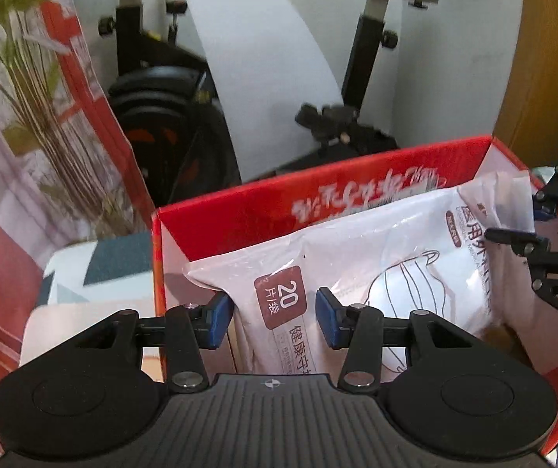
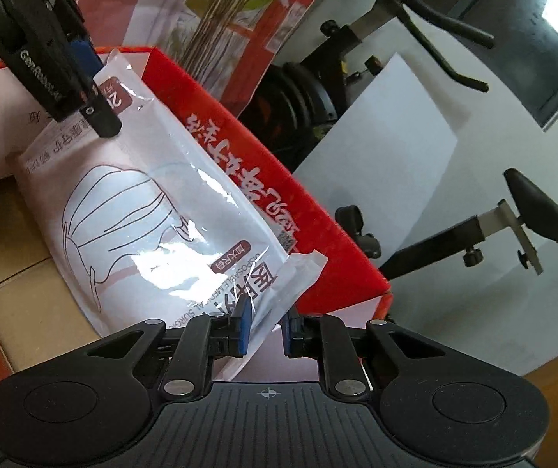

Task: Organize soft objects
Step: 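Open the right gripper to drop the mask bag into the box, then move the right tool back down toward the blue-and-white package, then close the right gripper on the blue-and-white package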

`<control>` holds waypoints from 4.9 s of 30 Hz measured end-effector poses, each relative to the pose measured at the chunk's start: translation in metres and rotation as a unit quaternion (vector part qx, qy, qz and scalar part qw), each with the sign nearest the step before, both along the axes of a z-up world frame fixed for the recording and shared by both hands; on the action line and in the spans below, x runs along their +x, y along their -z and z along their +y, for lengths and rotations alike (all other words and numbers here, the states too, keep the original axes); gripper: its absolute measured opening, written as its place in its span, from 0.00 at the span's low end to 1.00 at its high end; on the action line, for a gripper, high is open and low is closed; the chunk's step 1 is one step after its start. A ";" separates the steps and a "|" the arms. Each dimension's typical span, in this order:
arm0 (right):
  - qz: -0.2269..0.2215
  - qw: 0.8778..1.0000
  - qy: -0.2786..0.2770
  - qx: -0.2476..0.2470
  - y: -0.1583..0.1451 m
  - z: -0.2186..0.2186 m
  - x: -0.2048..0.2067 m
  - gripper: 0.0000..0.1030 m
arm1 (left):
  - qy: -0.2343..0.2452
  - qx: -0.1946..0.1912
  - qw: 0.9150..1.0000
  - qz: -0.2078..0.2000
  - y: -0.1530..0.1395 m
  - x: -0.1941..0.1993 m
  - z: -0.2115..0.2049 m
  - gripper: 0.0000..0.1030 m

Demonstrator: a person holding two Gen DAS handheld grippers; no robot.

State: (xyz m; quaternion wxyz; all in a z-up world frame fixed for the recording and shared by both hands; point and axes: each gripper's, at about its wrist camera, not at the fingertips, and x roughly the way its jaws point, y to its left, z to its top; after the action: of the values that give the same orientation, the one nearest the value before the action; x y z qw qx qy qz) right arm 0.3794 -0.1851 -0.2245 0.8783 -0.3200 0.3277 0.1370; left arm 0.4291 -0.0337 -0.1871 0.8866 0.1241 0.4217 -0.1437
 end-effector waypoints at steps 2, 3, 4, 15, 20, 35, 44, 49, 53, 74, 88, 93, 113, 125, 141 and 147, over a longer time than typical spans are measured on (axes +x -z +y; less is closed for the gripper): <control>0.005 1.000 0.001 -0.002 0.001 0.003 0.000 0.14 | -0.004 -0.007 1.000 0.007 0.001 0.002 0.004 0.48; 0.005 1.000 0.002 -0.005 0.002 0.004 0.000 0.14 | -0.006 -0.012 1.000 0.009 0.001 0.003 0.005 0.48; 0.005 1.000 0.003 -0.007 0.002 0.005 0.000 0.15 | -0.007 -0.015 1.000 0.011 0.000 0.004 0.007 0.48; 0.017 0.999 0.049 0.003 0.001 -0.004 0.009 0.25 | 0.000 -0.050 0.998 -0.046 -0.032 -0.013 0.010 0.50; -0.008 0.997 0.066 0.025 -0.013 -0.004 0.001 0.40 | -0.008 -0.061 0.996 -0.067 -0.049 -0.026 0.014 0.51; -0.066 0.975 0.094 0.189 -0.076 -0.015 -0.076 1.00 | -0.014 -0.077 0.988 -0.135 -0.074 -0.126 0.027 1.00; -0.078 0.958 0.127 0.245 -0.071 -0.014 -0.136 1.00 | -0.040 -0.073 0.988 -0.134 -0.054 -0.183 0.034 1.00; -0.069 0.947 0.137 0.281 -0.059 -0.016 -0.164 1.00 | -0.055 -0.078 0.988 -0.123 -0.039 -0.206 0.038 1.00; -0.062 0.941 0.149 0.298 -0.047 -0.017 -0.182 1.00 | -0.062 -0.080 0.989 -0.108 -0.026 -0.221 0.041 1.00; -0.012 0.924 0.205 0.324 0.034 -0.005 -0.245 1.00 | -0.090 -0.073 0.992 -0.050 0.031 -0.259 0.046 1.00; -0.014 0.917 0.215 0.337 0.043 -0.009 -0.256 1.00 | -0.098 -0.072 0.992 -0.041 0.031 -0.265 0.043 1.00; -0.014 0.915 0.214 0.342 0.046 -0.010 -0.259 1.00 | -0.101 -0.077 0.991 -0.037 0.031 -0.266 0.043 1.00; -0.006 0.911 0.174 0.373 0.052 -0.013 -0.250 0.72 | -0.034 -0.108 0.993 -0.030 0.009 -0.240 0.007 0.65; 0.021 0.918 0.146 0.369 0.056 -0.014 -0.230 0.73 | 0.028 -0.104 0.994 0.028 0.024 -0.190 -0.013 0.55; 0.088 0.906 0.142 0.389 0.060 -0.022 -0.203 0.57 | 0.067 -0.126 0.986 0.081 0.050 -0.168 -0.009 0.55; 0.072 0.915 0.131 0.374 0.046 -0.017 -0.212 0.44 | 0.090 -0.127 0.986 0.065 0.035 -0.183 -0.011 0.38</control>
State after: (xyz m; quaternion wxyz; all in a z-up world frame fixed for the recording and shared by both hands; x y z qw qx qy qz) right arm 0.1672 -0.2018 -0.2703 0.9179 0.0886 0.3538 0.1561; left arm 0.2464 -0.0443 -0.2226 0.8493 0.0386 0.4441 -0.2827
